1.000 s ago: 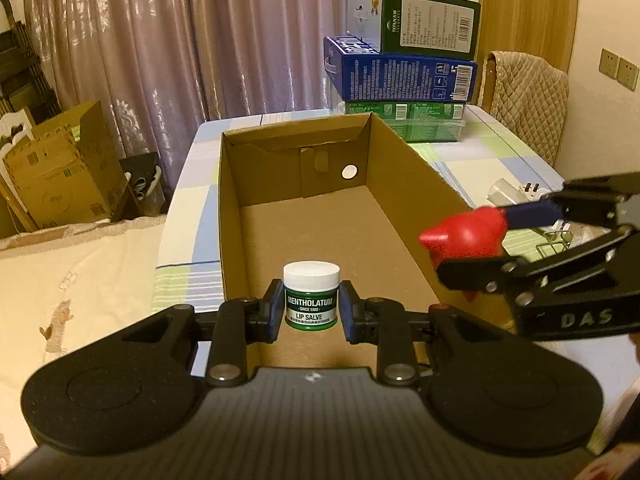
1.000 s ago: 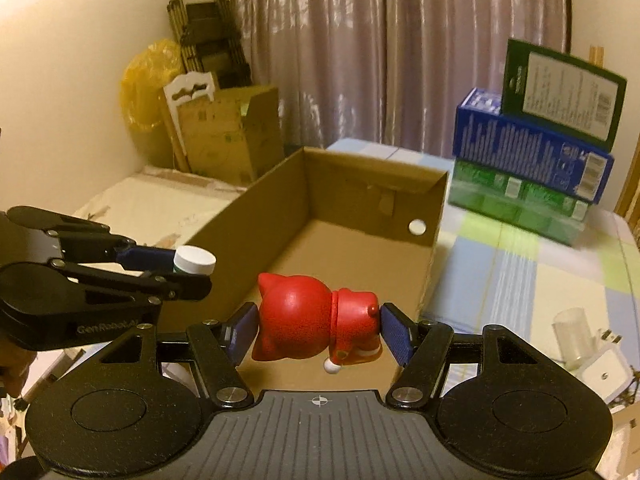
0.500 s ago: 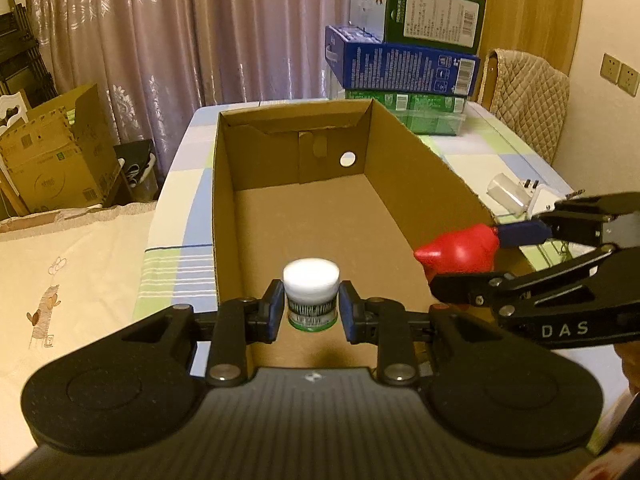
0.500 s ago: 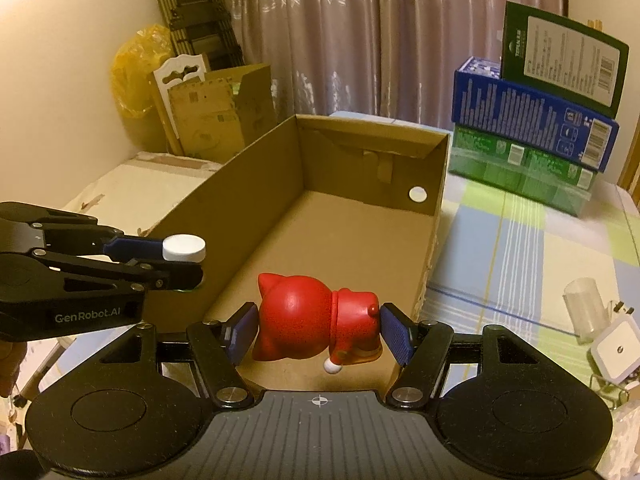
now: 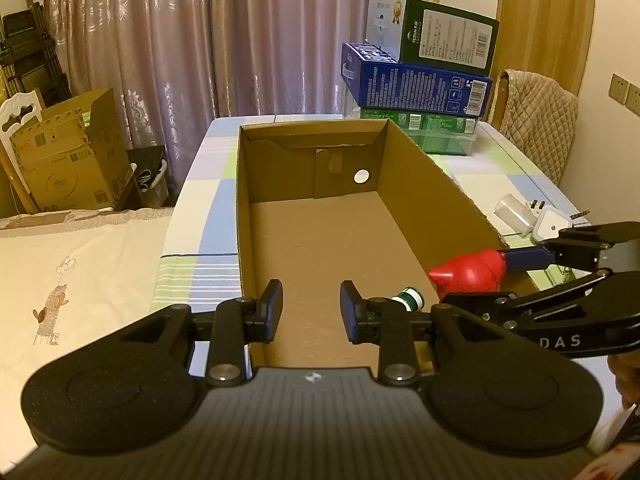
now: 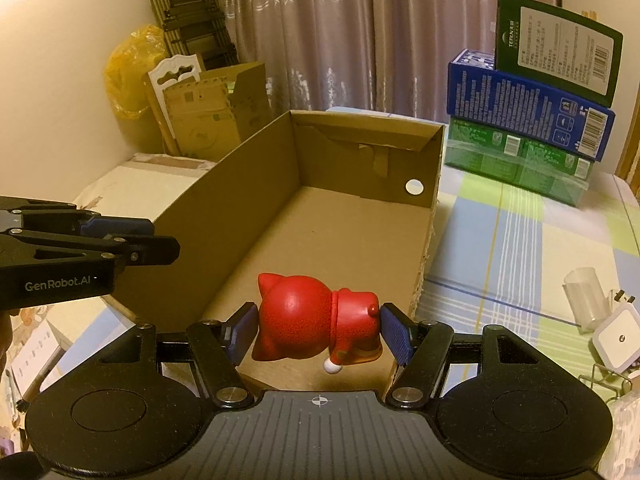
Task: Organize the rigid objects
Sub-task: 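Carry both items to the cardboard box and open both tools to drop them, then return both tools from the box to the table items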
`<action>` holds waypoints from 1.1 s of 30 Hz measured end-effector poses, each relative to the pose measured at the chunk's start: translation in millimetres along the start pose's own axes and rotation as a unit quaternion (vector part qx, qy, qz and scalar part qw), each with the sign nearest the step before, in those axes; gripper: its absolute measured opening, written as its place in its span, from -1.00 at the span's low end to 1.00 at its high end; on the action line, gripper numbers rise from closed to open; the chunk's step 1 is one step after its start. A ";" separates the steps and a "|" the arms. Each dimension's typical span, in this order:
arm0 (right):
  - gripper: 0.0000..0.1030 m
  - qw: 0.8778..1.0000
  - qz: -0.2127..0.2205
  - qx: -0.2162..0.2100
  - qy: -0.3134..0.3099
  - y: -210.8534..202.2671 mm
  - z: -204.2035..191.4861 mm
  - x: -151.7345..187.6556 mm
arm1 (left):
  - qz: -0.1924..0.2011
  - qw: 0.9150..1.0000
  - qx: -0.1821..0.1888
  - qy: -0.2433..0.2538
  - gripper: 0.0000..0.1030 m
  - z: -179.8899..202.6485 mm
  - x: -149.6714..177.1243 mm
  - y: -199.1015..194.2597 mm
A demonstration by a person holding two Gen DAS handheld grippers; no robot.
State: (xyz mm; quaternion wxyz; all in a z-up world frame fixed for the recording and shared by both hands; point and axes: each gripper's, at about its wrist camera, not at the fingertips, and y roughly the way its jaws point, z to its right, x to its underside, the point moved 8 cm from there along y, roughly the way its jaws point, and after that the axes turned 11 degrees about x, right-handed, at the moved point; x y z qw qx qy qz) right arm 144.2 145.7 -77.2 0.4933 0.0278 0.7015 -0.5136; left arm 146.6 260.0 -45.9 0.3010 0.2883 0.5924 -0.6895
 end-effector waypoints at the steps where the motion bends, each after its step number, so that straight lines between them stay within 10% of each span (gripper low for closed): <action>1: 0.23 1.000 0.000 0.000 0.000 -0.2 -0.3 0.3 | 0.000 1.000 0.000 0.000 -0.49 0.3 0.3 -0.1; 21: 0.23 0.997 0.053 0.009 0.054 -57.7 31.0 -1.6 | 0.016 1.000 0.004 0.000 -0.49 21.6 -6.2 -14.7; 33: 0.35 0.977 0.095 0.117 0.148 -164.8 125.5 31.7 | 0.047 0.997 0.068 0.006 -0.49 107.8 -25.6 -37.8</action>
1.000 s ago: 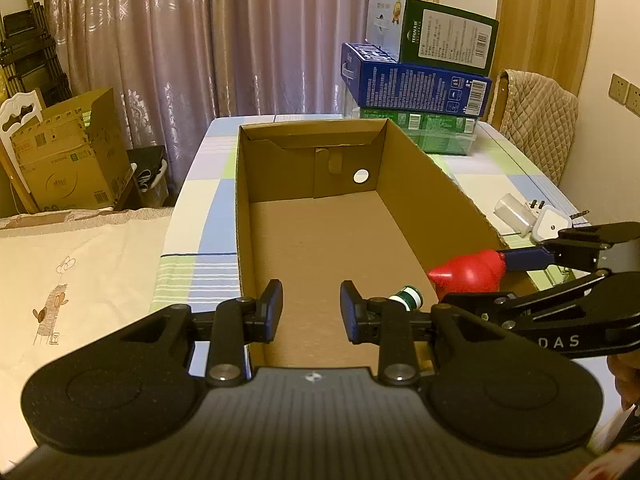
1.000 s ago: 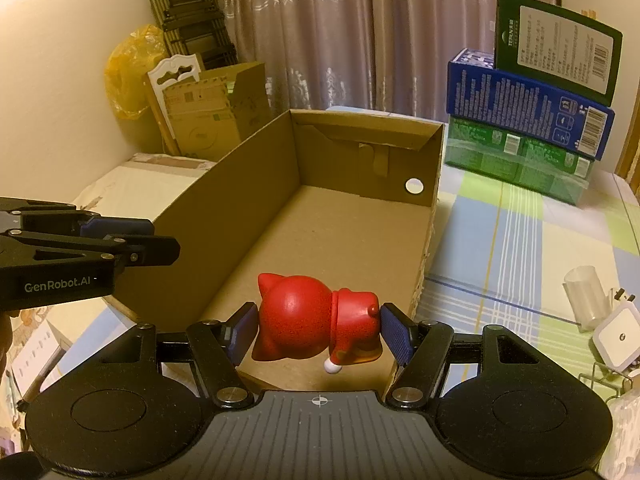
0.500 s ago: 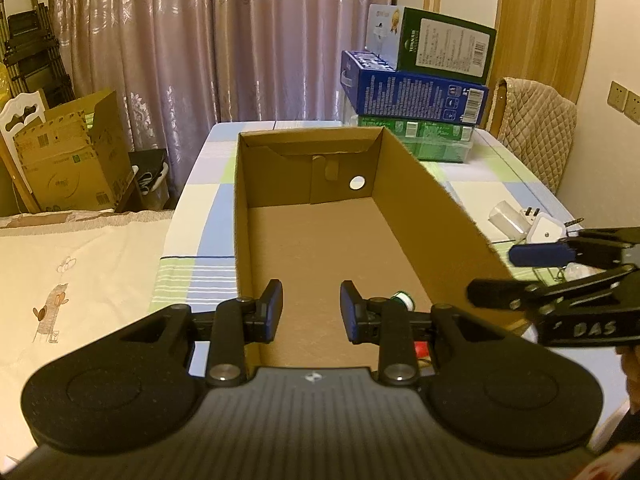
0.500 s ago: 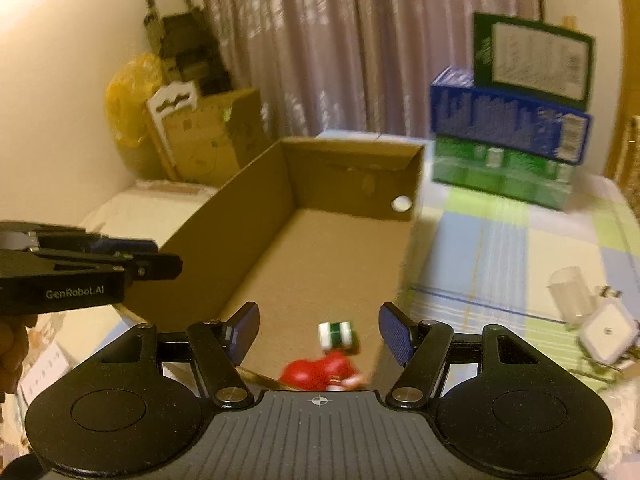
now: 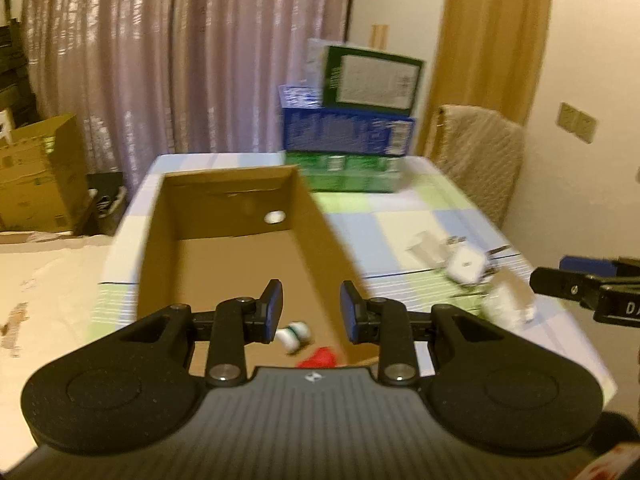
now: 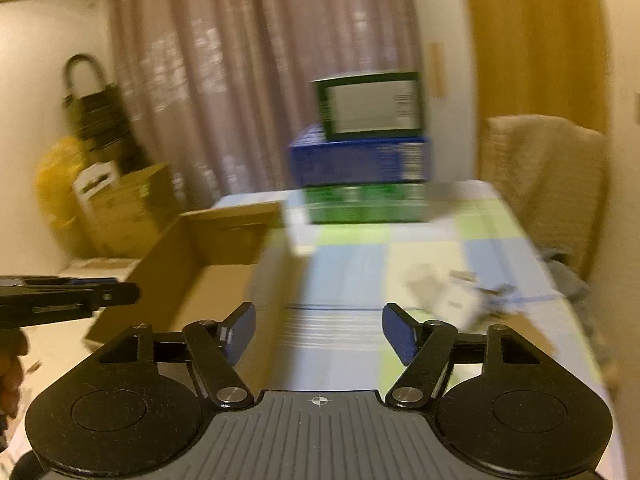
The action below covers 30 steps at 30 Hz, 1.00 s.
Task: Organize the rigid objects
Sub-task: 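Return both tools from the box to the table items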
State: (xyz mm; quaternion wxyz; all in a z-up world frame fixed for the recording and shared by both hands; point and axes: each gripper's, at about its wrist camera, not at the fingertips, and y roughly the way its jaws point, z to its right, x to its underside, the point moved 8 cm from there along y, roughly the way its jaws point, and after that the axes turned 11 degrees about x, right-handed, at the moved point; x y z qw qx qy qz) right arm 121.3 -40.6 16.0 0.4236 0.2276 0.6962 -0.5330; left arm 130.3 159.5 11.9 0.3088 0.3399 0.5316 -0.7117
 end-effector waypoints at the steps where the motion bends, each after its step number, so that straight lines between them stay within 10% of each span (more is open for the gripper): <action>1: 0.40 1.000 0.000 0.011 0.009 -5.4 12.8 1.5 | 0.000 1.000 0.010 0.001 -0.49 11.1 -0.7 1.3; 15: 0.55 0.990 -0.017 0.129 0.057 -47.3 153.4 42.9 | -0.035 0.994 0.094 0.032 -0.03 135.6 21.2 48.7; 30: 0.57 0.994 -0.064 0.090 0.014 6.4 176.3 69.1 | -0.072 0.993 0.086 0.039 0.60 157.2 50.6 120.8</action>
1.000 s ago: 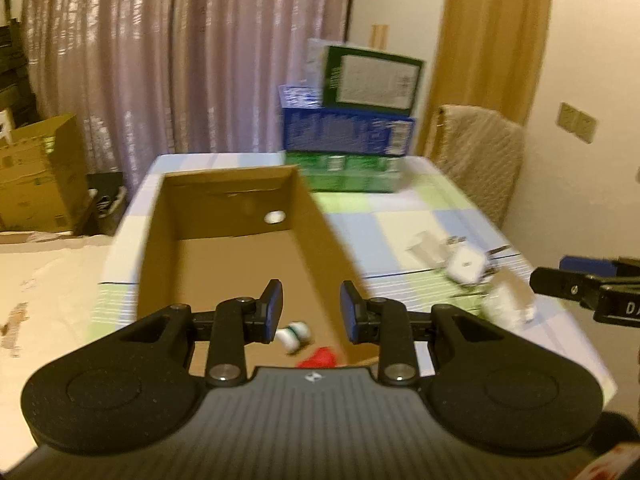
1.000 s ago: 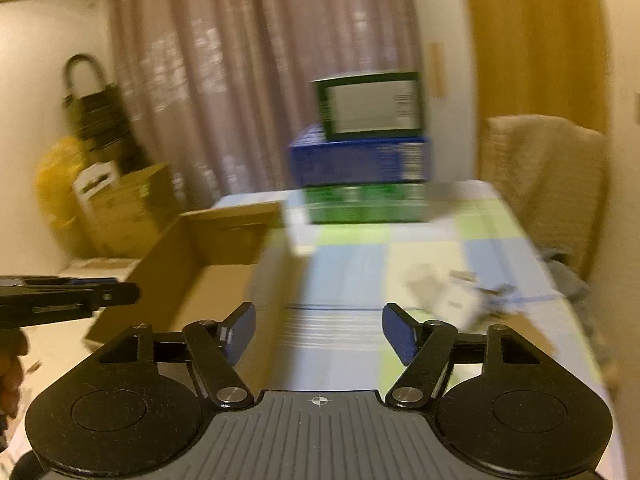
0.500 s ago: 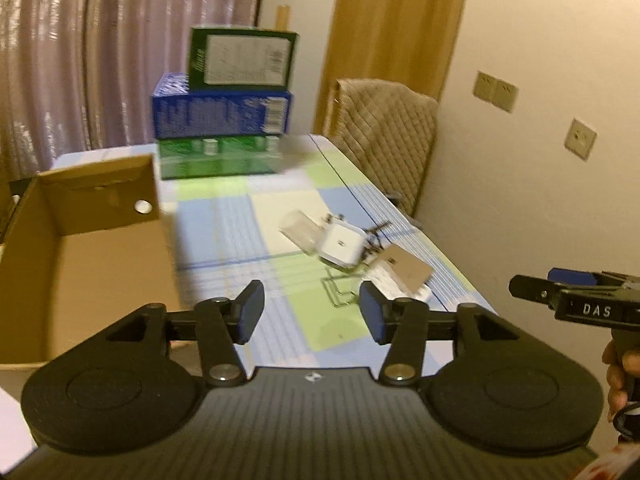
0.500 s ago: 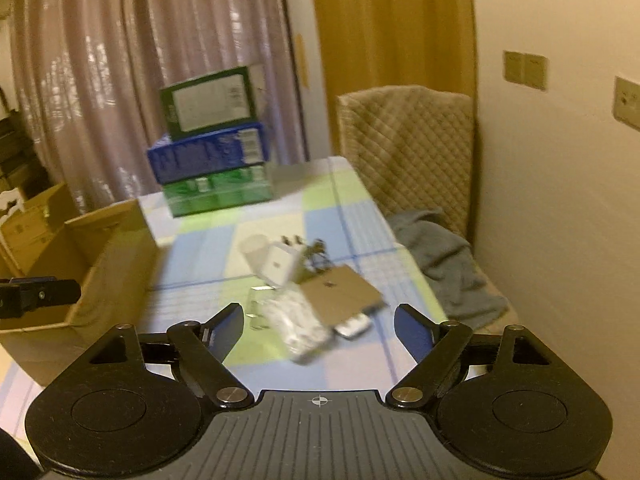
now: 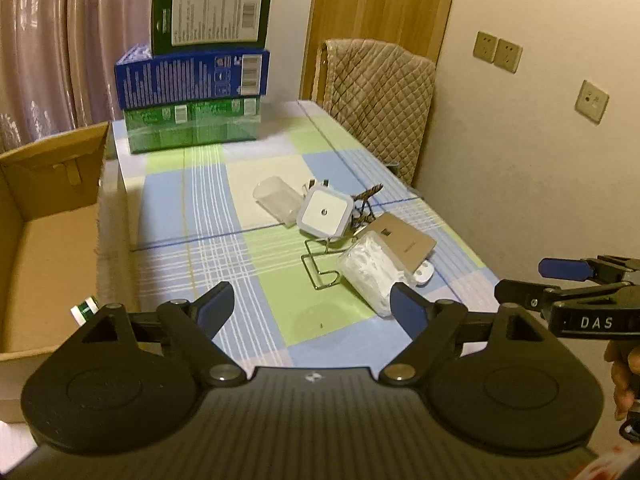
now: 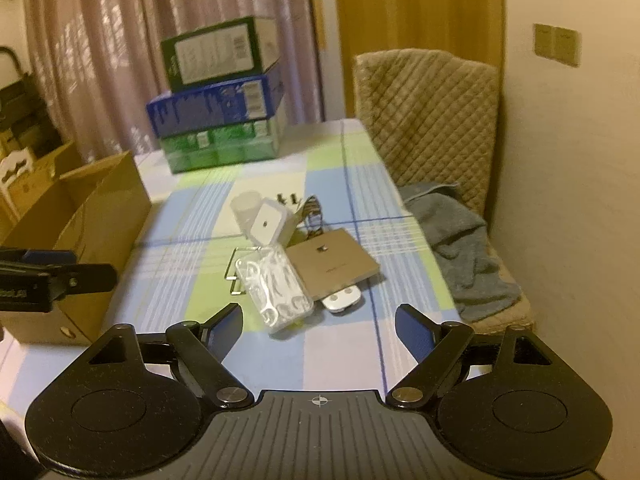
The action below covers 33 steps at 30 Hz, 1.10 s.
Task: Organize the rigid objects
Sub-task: 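Return both tools from the box to the table items, then grasp the clear floss pick box with the right tool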
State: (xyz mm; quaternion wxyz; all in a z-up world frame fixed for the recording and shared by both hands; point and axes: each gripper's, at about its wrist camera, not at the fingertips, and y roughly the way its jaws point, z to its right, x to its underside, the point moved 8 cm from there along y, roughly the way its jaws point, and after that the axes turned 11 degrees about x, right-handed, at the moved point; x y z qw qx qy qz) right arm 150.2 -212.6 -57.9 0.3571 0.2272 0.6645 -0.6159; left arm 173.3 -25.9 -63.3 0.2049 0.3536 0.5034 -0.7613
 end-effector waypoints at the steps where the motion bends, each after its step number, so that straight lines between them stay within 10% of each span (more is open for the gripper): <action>1: 0.57 1.000 -0.002 -0.003 -0.005 5.4 -1.7 0.1 | -0.002 1.000 0.000 -0.003 0.60 -1.1 1.7 5.6; 24: 0.54 0.986 -0.026 -0.072 -0.150 129.6 -58.1 4.7 | -0.025 0.998 -0.014 -0.050 0.59 -43.9 22.6 78.9; 33: 0.23 0.978 -0.032 -0.081 -0.188 151.6 -74.9 2.4 | -0.030 0.997 -0.017 -0.061 0.59 -52.5 27.3 87.0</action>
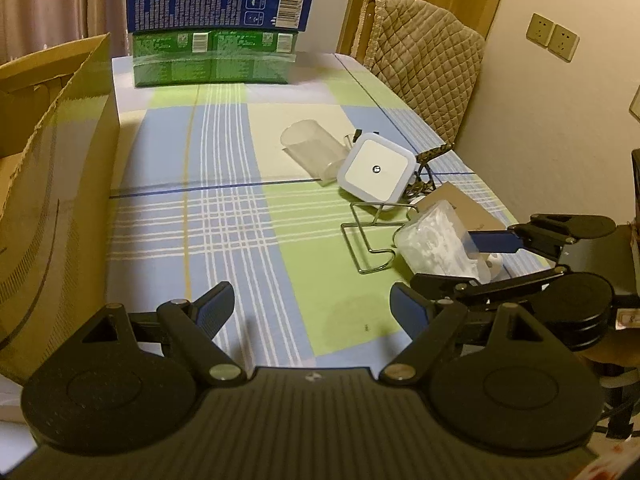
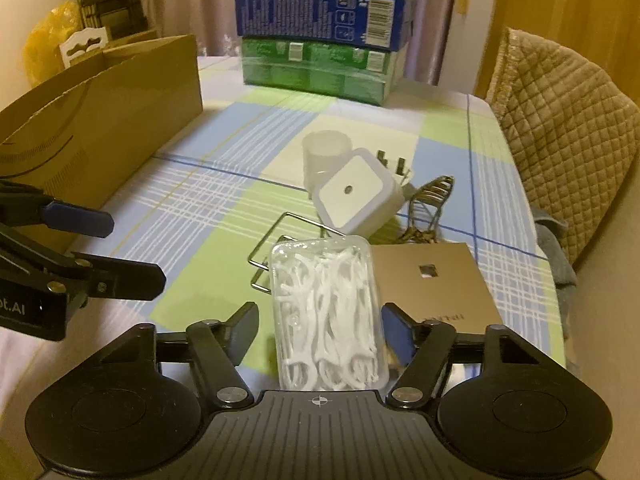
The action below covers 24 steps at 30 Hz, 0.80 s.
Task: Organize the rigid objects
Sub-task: 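Grasp the clear floss pick box with the right tool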
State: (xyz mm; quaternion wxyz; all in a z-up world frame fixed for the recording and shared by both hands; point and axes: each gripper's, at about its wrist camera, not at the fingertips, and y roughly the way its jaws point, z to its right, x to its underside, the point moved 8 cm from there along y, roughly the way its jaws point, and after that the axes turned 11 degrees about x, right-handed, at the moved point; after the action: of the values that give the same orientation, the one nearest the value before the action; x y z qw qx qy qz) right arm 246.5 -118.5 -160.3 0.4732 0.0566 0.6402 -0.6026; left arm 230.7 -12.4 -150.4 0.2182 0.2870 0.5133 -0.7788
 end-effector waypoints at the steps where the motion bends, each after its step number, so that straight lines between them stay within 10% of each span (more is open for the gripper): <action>1: 0.13 1.000 0.000 0.003 -0.005 1.5 -1.4 -0.5 | -0.001 1.000 0.000 0.001 0.59 -0.2 0.3 0.7; 24: 0.02 0.984 0.003 0.083 0.158 -48.7 66.6 6.8 | 0.020 0.998 0.028 0.054 0.25 31.5 -12.7 53.0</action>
State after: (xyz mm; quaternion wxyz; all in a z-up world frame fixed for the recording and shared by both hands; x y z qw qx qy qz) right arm 247.3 -189.9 -118.3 0.3615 0.1918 0.6543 -0.6360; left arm 266.7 -61.0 -167.9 0.1979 0.3446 0.4968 -0.7715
